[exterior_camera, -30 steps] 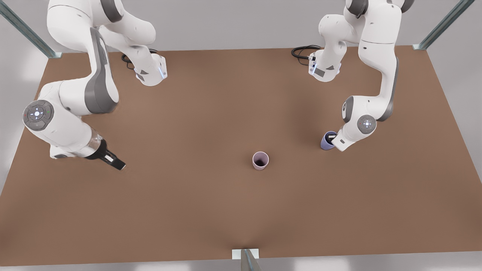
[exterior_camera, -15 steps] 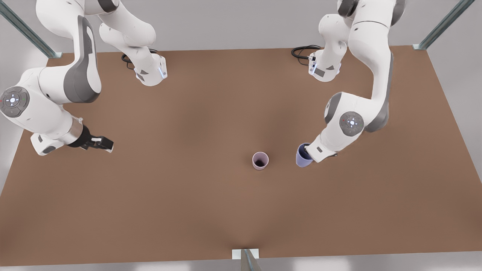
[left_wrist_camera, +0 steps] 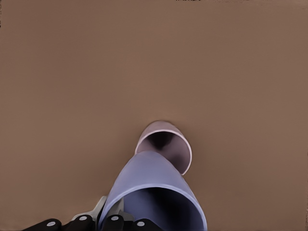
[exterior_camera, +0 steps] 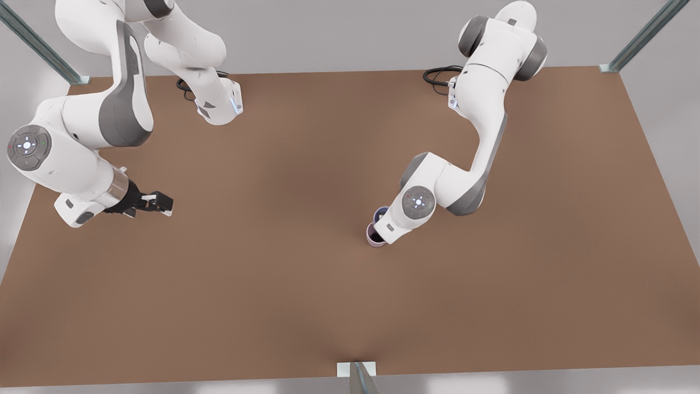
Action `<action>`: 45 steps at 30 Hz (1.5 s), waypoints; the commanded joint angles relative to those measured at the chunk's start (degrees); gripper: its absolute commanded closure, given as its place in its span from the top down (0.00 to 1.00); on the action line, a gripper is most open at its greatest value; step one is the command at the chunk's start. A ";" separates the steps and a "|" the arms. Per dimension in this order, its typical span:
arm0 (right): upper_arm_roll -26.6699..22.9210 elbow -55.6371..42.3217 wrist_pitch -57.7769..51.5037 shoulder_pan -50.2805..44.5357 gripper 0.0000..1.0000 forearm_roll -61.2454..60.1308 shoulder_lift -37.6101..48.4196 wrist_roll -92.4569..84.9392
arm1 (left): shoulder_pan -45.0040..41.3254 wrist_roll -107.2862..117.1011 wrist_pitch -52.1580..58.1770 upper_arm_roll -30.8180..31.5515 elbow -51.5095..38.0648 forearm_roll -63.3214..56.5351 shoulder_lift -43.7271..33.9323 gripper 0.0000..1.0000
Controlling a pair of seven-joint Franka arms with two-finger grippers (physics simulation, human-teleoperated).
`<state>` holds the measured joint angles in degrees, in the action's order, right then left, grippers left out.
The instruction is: Stack the cups, with the pink cup at the bottom and the purple cup at the top
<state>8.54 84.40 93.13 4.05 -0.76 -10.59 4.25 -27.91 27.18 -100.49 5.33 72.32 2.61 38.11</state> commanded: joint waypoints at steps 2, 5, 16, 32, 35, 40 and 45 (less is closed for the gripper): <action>-0.01 -1.43 -0.93 0.17 1.00 -0.29 -0.84 2.95 | 0.14 13.51 -2.69 0.21 -0.07 0.64 -0.32 0.21; -0.01 -1.35 -1.19 0.08 1.00 -0.12 -0.75 2.43 | 0.31 13.51 -4.10 0.21 -0.07 0.64 -0.32 0.21; 0.17 -1.43 -1.19 0.00 1.00 0.06 -0.84 1.02 | 0.40 13.25 -5.15 1.00 0.37 1.17 -0.05 0.21; -0.01 -2.05 -1.10 0.08 1.00 -0.20 -0.84 1.90 | 0.40 13.34 -5.15 1.18 1.16 1.34 1.09 0.21; -0.01 -2.05 -1.19 0.08 1.00 -0.20 -0.75 1.90 | 0.40 13.34 -5.24 1.70 1.16 1.34 1.26 0.21; -0.01 -2.23 -1.19 0.26 1.00 -0.29 -0.84 1.73 | 0.40 13.25 -5.33 1.79 1.25 1.26 2.05 0.21; -0.01 -2.23 -1.11 0.35 1.00 -0.29 -0.84 1.73 | 0.49 13.16 -6.30 1.79 1.51 1.26 2.41 0.21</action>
<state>8.51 82.21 91.97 4.42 -0.98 -11.50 5.94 -27.43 39.55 -106.02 7.13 73.80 3.74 40.55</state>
